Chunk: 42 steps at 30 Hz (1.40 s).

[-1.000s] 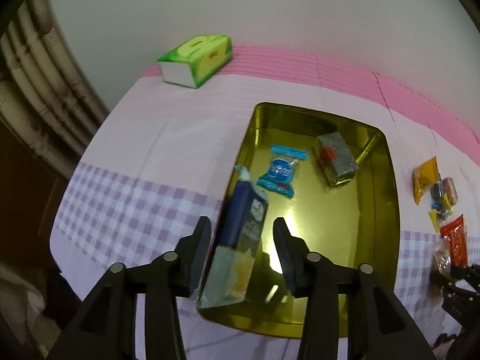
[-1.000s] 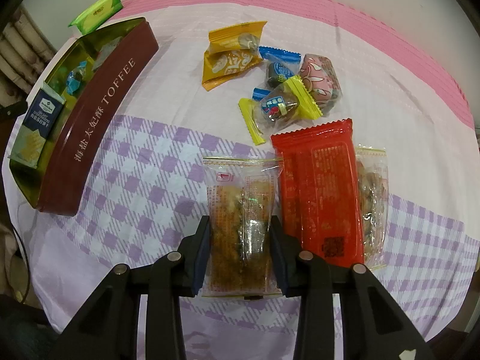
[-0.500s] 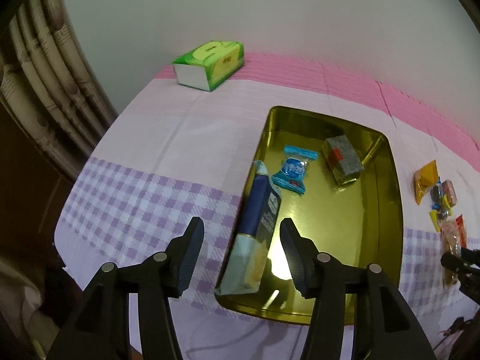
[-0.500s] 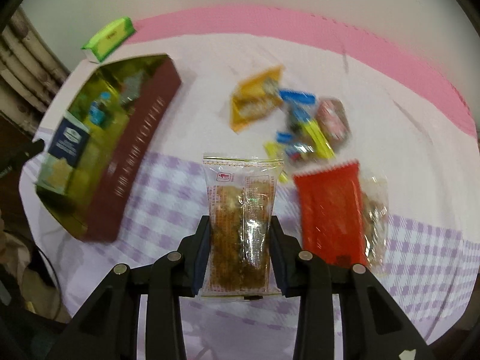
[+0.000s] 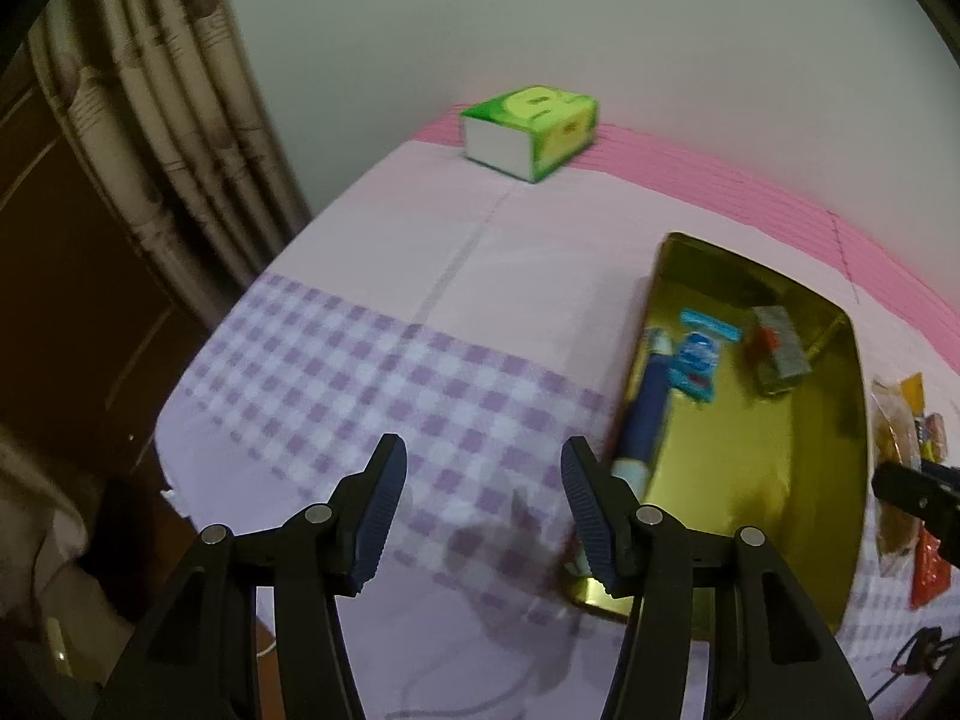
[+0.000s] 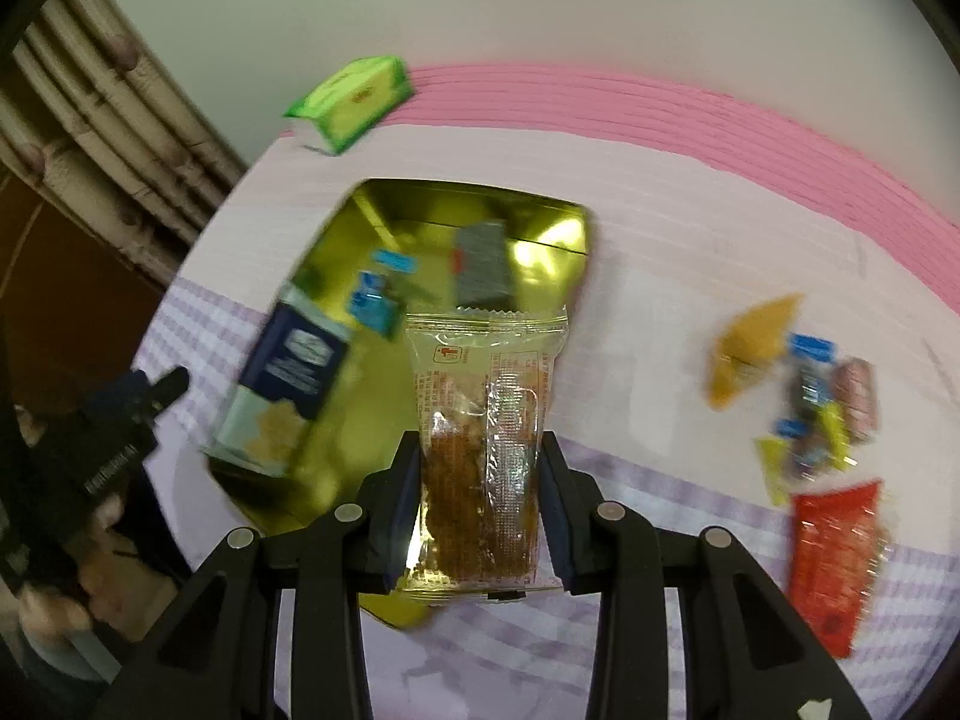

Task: Organize snacks
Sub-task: 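Carry the clear pastry bag into the gold tin with the right gripper and release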

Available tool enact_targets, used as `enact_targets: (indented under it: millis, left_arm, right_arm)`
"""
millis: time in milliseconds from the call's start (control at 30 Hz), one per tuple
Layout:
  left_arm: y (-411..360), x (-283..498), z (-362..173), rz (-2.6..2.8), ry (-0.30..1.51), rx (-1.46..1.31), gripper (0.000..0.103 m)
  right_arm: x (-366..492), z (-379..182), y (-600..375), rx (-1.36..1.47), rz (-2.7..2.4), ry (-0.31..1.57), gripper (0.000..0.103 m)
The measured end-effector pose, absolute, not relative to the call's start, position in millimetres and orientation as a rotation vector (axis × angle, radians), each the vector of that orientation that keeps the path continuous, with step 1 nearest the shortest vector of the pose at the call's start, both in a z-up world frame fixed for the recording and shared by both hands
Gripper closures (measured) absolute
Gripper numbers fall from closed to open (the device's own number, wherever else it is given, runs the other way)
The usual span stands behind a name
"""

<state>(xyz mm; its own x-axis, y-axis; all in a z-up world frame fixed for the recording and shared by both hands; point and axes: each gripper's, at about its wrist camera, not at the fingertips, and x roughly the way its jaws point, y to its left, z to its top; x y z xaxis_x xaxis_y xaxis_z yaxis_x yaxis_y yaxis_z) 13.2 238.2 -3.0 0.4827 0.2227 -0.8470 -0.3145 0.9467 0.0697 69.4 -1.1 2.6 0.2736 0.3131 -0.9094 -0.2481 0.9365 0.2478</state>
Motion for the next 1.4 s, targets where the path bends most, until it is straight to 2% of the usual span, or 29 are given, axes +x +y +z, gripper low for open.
enact_targets:
  millis: [400, 867, 1400]
  left_arm:
    - [254, 12, -11, 0.344, 1.041, -0.155, 0.048]
    - [248, 13, -16, 0.326, 1.053, -0.135, 0.047]
    - [243, 14, -18, 0.315, 1.055, -0.121, 0.045]
  right_arm:
    - [79, -34, 70, -0.017, 0.408, 1.294, 0.069]
    - [81, -62, 80, -0.056, 0.390, 1.345, 0.069]
    - [79, -50, 74, -0.042, 0.400, 1.305, 0.066]
